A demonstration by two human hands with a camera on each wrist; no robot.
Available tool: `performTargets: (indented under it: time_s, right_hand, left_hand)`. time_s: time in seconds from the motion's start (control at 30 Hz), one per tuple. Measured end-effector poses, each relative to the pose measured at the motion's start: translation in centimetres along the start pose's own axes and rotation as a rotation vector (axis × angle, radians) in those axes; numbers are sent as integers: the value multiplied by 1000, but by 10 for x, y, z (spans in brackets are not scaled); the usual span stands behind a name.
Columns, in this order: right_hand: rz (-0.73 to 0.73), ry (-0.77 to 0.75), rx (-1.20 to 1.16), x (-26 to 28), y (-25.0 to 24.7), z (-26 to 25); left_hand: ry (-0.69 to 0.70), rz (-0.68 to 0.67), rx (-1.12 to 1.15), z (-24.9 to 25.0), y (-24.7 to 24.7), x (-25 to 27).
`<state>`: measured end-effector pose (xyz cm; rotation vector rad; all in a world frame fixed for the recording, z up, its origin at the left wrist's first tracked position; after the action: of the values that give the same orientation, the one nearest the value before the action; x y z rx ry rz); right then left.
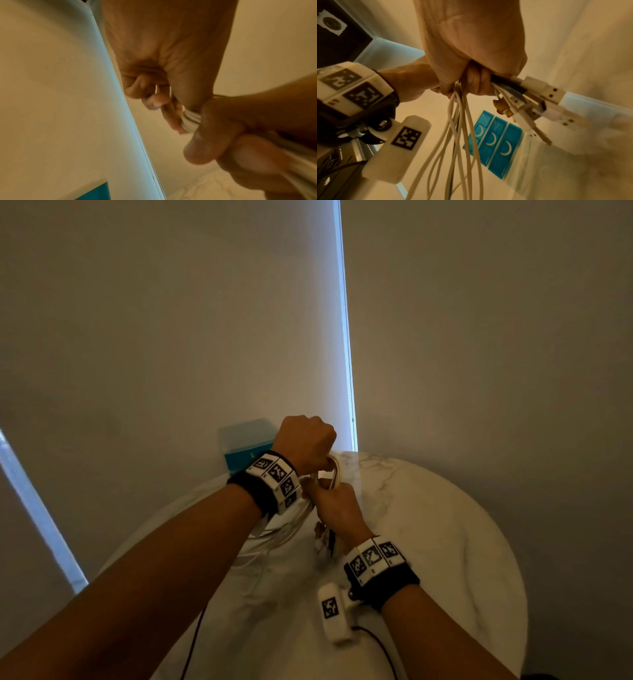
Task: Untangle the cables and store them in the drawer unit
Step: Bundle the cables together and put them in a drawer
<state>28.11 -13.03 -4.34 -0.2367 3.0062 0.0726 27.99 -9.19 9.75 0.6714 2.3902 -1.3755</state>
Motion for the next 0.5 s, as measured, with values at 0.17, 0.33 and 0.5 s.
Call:
performTargets:
  time_s: [0.17, 0.33, 0.5]
  right_hand:
    - [-42, 87, -12, 5, 6, 4]
    - [-112, 122, 51, 14, 21, 17]
    - [-99, 119, 64, 17, 28, 13]
  left_hand:
    - [17, 145, -6, 7, -16, -7]
    - [54, 147, 29, 8, -12, 0]
    - [111, 208, 87, 14, -23, 6]
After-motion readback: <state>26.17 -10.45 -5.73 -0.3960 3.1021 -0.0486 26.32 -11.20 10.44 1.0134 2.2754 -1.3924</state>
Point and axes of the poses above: each hand's wrist, its own x-axis away from the middle knuckle, its own y-axis out of the palm, z = x × y, the point moved 10 cm from there along -x, towards the middle knuckle, and after that the axes turned 10 degrees about z, right-handed, at the moved point
